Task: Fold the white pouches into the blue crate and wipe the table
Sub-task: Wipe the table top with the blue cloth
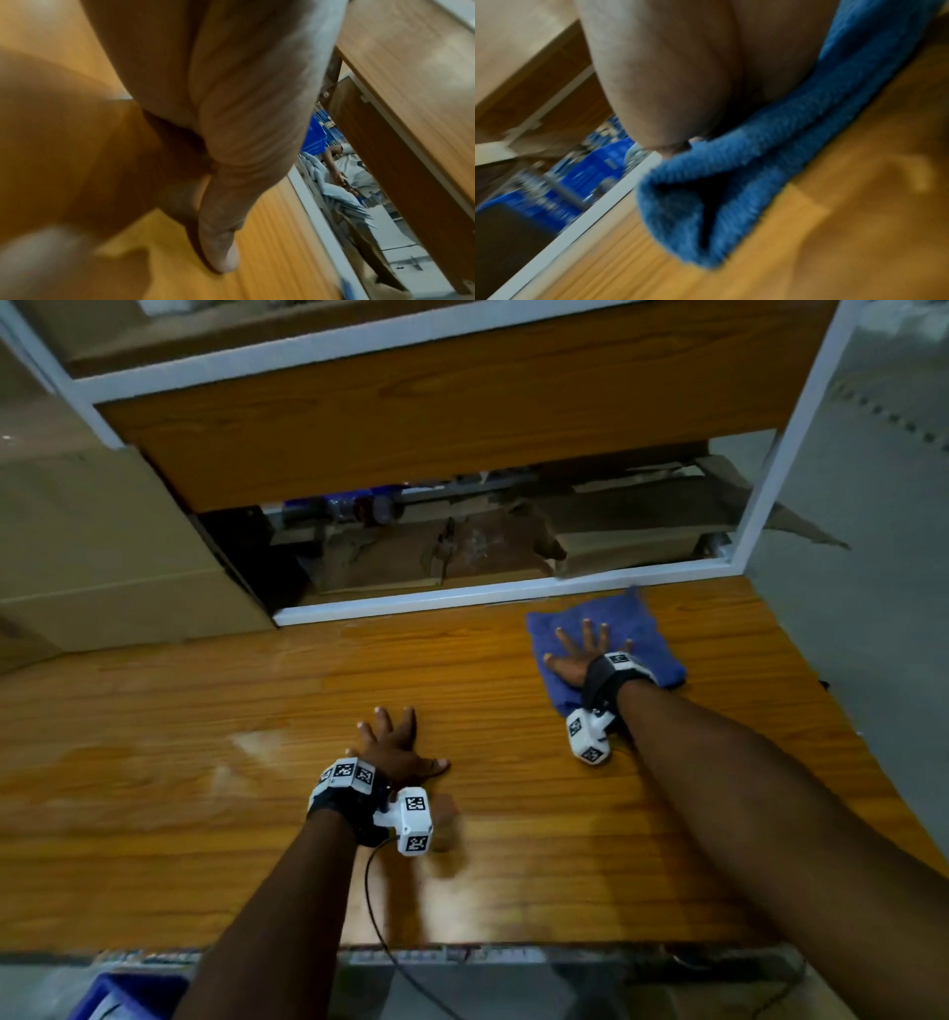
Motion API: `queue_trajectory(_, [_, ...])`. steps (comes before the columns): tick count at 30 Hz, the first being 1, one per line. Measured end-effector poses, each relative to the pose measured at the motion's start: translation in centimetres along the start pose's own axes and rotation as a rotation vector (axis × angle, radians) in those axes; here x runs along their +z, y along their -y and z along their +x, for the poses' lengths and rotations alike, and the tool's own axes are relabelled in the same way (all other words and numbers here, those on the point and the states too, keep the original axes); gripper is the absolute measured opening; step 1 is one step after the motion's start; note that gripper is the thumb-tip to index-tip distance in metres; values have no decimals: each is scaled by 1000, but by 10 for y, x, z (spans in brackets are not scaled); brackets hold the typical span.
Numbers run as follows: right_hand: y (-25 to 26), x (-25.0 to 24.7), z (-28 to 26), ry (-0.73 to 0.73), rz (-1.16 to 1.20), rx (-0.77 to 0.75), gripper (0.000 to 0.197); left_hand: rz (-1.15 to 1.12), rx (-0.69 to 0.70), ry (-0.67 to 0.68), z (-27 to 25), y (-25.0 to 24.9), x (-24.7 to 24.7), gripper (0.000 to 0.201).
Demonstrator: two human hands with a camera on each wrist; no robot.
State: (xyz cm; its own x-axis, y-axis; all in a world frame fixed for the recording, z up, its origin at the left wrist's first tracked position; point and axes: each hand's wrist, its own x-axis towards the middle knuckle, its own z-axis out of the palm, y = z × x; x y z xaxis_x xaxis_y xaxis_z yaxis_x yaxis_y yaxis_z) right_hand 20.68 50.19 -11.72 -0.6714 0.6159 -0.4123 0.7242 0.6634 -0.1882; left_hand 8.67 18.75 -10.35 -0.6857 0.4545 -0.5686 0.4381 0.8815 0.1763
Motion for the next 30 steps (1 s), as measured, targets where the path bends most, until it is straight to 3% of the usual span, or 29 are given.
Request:
queue_trajectory(4, [-12, 5, -29, -15, 59, 116, 76, 55, 4, -36, -20, 43, 14, 119])
queue_trajectory(13, [87, 87, -127, 61, -84, -166, 76, 18, 84, -46, -39, 68, 21, 120])
queue_trajectory(16, [54, 89, -147, 57, -47, -102, 76, -10, 142, 7, -45, 76, 17, 117])
queue_trajectory(20, [-23, 87, -166, -31, 92, 139, 78, -3, 184, 17, -55, 87, 18, 111])
queue_trajectory(23, [-51, 92, -183, -63, 173, 258, 82, -1, 215, 10, -53, 102, 25, 114])
queue_trajectory(26, [-26, 102, -198, -120, 163, 289, 77, -30, 237, 5, -53, 110, 30, 117])
queue_trajectory(30, [44, 126, -225, -122, 95, 113, 71, -33, 260, -15, -57, 114, 39, 115])
